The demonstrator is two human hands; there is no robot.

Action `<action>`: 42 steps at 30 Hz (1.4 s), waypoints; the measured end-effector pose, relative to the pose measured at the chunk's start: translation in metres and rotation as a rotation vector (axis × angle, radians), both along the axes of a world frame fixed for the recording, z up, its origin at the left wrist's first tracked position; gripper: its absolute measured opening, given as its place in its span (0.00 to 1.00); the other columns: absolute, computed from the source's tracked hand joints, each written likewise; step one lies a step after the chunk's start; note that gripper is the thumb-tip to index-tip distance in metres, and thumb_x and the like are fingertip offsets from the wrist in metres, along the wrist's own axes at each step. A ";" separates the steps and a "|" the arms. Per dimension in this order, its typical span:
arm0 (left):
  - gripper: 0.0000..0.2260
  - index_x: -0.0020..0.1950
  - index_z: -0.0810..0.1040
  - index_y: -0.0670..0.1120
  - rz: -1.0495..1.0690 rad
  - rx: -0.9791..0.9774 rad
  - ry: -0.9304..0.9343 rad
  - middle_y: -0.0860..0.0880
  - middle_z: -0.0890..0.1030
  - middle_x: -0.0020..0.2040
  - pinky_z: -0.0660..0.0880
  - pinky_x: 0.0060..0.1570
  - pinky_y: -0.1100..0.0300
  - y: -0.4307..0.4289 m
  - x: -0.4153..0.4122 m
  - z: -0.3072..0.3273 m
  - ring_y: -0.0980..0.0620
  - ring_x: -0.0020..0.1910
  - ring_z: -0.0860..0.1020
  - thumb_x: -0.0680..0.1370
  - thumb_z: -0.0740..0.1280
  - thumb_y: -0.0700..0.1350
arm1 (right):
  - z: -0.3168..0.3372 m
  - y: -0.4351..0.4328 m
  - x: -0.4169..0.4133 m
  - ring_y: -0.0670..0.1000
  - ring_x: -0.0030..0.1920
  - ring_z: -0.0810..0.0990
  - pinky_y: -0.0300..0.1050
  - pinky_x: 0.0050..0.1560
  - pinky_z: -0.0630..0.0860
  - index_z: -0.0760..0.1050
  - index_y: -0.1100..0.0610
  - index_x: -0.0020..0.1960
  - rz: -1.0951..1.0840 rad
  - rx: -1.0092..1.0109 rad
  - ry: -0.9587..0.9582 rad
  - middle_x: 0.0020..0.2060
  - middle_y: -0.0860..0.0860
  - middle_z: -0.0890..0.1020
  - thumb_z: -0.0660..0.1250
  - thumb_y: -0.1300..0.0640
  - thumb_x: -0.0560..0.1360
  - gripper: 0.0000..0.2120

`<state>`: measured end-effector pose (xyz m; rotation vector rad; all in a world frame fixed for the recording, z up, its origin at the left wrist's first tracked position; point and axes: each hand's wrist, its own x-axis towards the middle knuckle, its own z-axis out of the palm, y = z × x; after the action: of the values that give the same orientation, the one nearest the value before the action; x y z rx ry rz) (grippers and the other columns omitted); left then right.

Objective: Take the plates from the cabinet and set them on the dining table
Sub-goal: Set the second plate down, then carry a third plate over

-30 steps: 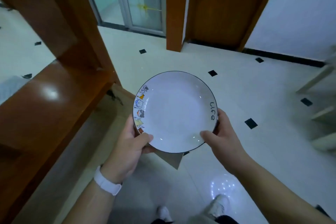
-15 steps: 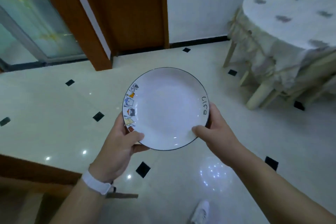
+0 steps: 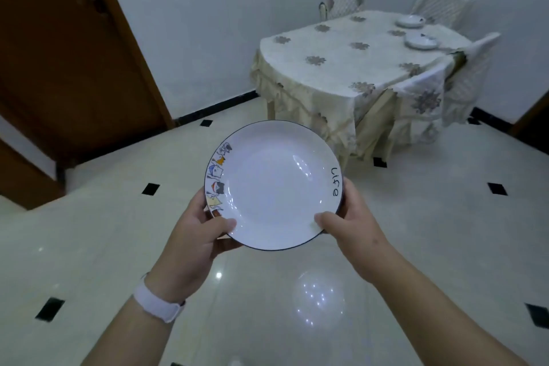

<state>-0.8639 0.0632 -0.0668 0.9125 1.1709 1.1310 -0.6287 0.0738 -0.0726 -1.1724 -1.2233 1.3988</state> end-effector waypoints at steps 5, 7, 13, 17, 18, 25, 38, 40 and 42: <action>0.24 0.60 0.77 0.52 -0.088 -0.015 -0.046 0.46 0.84 0.51 0.80 0.38 0.55 0.058 0.002 -0.010 0.49 0.43 0.82 0.66 0.65 0.35 | -0.004 0.039 0.002 0.45 0.51 0.83 0.39 0.44 0.79 0.69 0.43 0.63 -0.088 -0.021 -0.035 0.51 0.42 0.84 0.63 0.63 0.66 0.27; 0.23 0.60 0.77 0.51 -0.119 -0.020 -0.056 0.46 0.84 0.51 0.80 0.37 0.56 0.088 -0.003 -0.016 0.49 0.43 0.82 0.69 0.65 0.31 | -0.006 0.061 -0.004 0.44 0.50 0.83 0.38 0.43 0.79 0.69 0.44 0.63 -0.126 -0.024 -0.051 0.51 0.42 0.84 0.64 0.62 0.66 0.28; 0.26 0.65 0.75 0.52 -0.301 0.002 -0.044 0.45 0.83 0.55 0.79 0.40 0.54 0.186 -0.024 -0.017 0.47 0.47 0.82 0.69 0.64 0.34 | -0.003 0.127 -0.028 0.43 0.49 0.83 0.37 0.42 0.79 0.70 0.43 0.60 -0.271 -0.021 -0.059 0.50 0.40 0.84 0.63 0.63 0.65 0.26; 0.26 0.64 0.75 0.52 -0.407 0.021 -0.041 0.43 0.82 0.56 0.79 0.45 0.48 0.255 -0.034 -0.008 0.43 0.49 0.82 0.67 0.64 0.35 | 0.003 0.167 -0.043 0.46 0.50 0.83 0.40 0.43 0.80 0.69 0.47 0.63 -0.375 -0.002 -0.072 0.51 0.43 0.84 0.63 0.63 0.66 0.27; 0.26 0.63 0.75 0.52 -0.431 0.026 -0.042 0.43 0.82 0.56 0.80 0.45 0.47 0.269 -0.032 -0.006 0.43 0.49 0.82 0.67 0.64 0.35 | 0.004 0.173 -0.043 0.47 0.50 0.83 0.42 0.43 0.80 0.70 0.48 0.63 -0.410 0.003 -0.070 0.51 0.44 0.84 0.63 0.63 0.66 0.27; 0.26 0.64 0.75 0.51 -0.616 0.028 -0.035 0.43 0.83 0.56 0.80 0.43 0.50 0.323 -0.001 -0.001 0.43 0.47 0.82 0.66 0.64 0.36 | 0.008 0.191 -0.029 0.47 0.51 0.83 0.44 0.45 0.81 0.70 0.46 0.62 -0.586 0.004 -0.074 0.51 0.44 0.84 0.64 0.62 0.65 0.26; 0.28 0.66 0.74 0.54 -0.728 -0.016 -0.006 0.45 0.82 0.57 0.80 0.47 0.45 0.374 0.136 -0.020 0.43 0.50 0.81 0.67 0.65 0.37 | -0.015 0.222 0.092 0.50 0.52 0.82 0.44 0.44 0.80 0.71 0.47 0.63 -0.755 -0.032 -0.023 0.51 0.47 0.84 0.63 0.61 0.64 0.28; 0.28 0.66 0.73 0.53 -0.719 -0.017 0.004 0.45 0.82 0.57 0.80 0.47 0.46 0.384 0.168 -0.020 0.44 0.50 0.81 0.67 0.65 0.37 | -0.019 0.233 0.123 0.51 0.52 0.82 0.43 0.44 0.79 0.71 0.47 0.62 -0.746 -0.032 -0.013 0.51 0.47 0.84 0.63 0.60 0.65 0.26; 0.28 0.66 0.73 0.52 -0.721 -0.021 0.009 0.44 0.82 0.57 0.80 0.46 0.47 0.394 0.205 -0.019 0.44 0.50 0.82 0.67 0.65 0.36 | -0.021 0.244 0.160 0.51 0.52 0.82 0.41 0.43 0.79 0.71 0.47 0.62 -0.741 -0.031 -0.004 0.51 0.47 0.84 0.63 0.60 0.65 0.26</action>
<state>-0.6592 0.4568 -0.0854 1.1920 0.7498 0.5261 -0.4692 0.3174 -0.0938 -1.4487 -0.6488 0.8515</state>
